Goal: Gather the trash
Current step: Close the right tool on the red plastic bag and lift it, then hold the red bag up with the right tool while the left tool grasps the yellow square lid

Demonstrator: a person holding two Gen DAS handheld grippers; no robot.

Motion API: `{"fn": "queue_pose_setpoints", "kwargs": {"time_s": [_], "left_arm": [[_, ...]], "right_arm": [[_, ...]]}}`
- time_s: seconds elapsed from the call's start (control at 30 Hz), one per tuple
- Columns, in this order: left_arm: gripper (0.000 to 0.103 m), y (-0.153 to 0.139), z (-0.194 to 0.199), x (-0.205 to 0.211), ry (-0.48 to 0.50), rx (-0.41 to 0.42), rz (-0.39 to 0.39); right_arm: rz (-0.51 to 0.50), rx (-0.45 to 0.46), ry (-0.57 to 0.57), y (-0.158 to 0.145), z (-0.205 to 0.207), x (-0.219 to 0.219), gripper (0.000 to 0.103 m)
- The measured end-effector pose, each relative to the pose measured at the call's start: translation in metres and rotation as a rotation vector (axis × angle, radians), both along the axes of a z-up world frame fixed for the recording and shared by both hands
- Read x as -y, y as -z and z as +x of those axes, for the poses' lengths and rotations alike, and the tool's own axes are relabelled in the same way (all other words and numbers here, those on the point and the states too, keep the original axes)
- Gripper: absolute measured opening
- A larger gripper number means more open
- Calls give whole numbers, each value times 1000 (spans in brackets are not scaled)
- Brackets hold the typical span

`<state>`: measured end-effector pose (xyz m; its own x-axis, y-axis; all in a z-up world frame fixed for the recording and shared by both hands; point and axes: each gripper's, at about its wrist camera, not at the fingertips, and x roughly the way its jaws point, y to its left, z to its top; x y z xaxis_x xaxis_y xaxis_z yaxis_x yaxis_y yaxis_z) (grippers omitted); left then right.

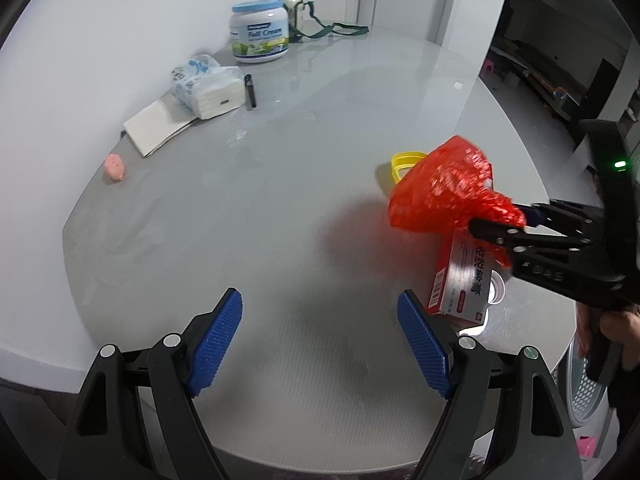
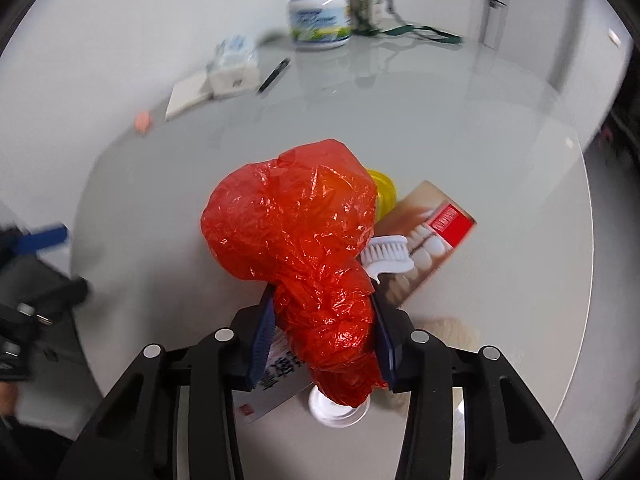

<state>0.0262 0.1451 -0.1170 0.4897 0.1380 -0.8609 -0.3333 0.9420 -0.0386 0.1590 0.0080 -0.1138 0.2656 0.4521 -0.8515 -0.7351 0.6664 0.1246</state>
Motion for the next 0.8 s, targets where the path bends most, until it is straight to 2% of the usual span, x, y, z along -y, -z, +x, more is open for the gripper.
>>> {"fn": "queue_pose_setpoints", "kwargs": {"time_s": [0.13,0.27,0.47,0.6,0.8], "left_arm": [[78,3,19,3,38,8,-9],[78,6,48,8,97,22,-10],[79,21,102,17,178,36,-11],[79,42,141,17,205,14,-22],[79,73,179,16,221,-33,-8]], "right_arm": [[119,-38,164,-21,-2,34,42],[180,-26,307,-40,-12,68,42],[189,-28,479,-46,-40,108,42],[180,-53,598,-39,-63,132,42],[159,-74,709,-28,-83,149,42]]}}
